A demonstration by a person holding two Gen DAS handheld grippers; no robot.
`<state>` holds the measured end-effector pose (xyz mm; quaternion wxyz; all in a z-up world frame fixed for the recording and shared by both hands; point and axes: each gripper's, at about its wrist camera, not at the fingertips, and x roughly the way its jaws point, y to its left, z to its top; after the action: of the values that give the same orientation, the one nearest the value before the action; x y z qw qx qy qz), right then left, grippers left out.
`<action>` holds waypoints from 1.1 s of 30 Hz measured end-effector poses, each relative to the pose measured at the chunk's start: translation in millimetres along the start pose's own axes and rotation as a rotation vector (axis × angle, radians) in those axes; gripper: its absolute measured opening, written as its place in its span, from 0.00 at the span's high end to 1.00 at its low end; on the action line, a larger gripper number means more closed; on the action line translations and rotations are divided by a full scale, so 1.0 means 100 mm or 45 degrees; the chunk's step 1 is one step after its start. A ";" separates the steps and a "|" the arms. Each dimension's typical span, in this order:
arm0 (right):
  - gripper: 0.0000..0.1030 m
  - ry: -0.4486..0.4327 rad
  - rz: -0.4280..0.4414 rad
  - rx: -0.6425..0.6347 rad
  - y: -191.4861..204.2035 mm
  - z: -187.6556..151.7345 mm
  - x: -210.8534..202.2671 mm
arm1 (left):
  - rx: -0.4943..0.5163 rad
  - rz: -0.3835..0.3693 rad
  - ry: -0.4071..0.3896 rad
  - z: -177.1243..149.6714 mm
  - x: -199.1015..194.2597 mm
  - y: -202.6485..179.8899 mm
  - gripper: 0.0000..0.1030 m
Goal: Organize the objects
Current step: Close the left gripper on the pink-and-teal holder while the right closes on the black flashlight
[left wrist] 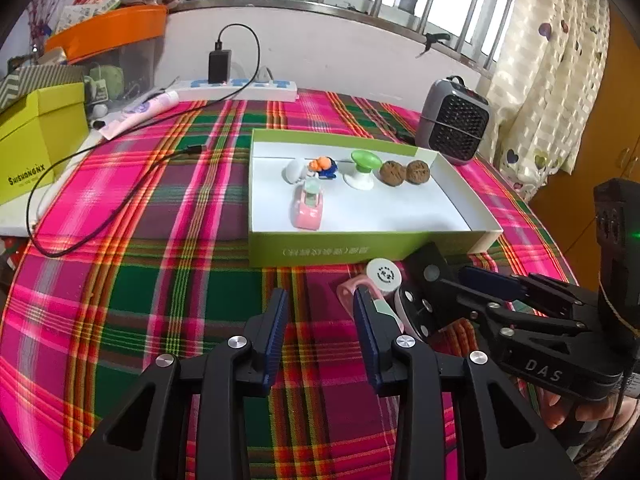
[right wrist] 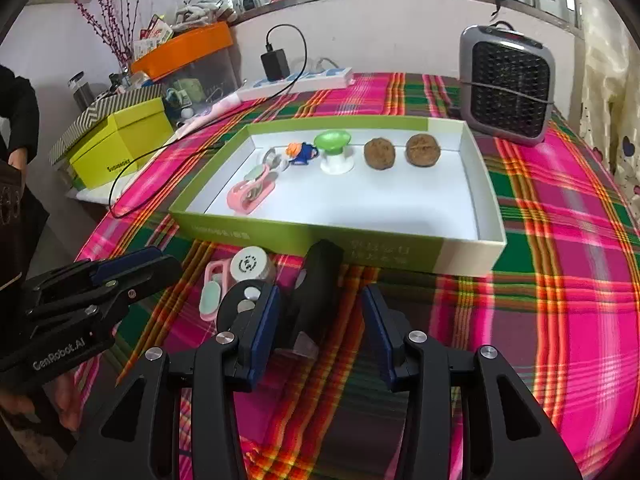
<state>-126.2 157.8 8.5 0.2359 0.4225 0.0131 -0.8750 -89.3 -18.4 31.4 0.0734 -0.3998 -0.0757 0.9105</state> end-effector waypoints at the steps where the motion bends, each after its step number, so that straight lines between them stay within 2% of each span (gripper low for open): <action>1: 0.57 0.004 -0.002 -0.007 0.01 -0.01 0.01 | -0.001 -0.005 0.001 -0.01 0.00 0.00 0.69; 14: 0.58 0.030 -0.024 -0.016 -0.02 -0.04 0.04 | -0.008 -0.028 0.017 -0.01 0.03 -0.02 0.69; 17: 0.73 0.036 -0.036 -0.055 0.02 -0.04 0.04 | -0.010 -0.033 0.023 0.00 0.04 -0.03 0.69; 18: 0.75 0.038 -0.050 -0.074 0.04 -0.05 0.04 | -0.011 -0.036 0.021 0.00 0.04 -0.03 0.69; 29: 0.75 0.022 -0.108 -0.105 -0.01 -0.09 -0.05 | 0.004 -0.073 0.058 -0.03 0.10 -0.11 0.68; 33: 0.75 0.020 -0.121 -0.092 -0.06 -0.11 -0.06 | 0.024 -0.093 0.074 -0.05 0.14 -0.19 0.65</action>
<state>-117.5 167.6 5.3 0.2089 0.4197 0.0666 -0.8808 -94.0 3.2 22.0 0.1126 -0.4222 -0.0796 0.8959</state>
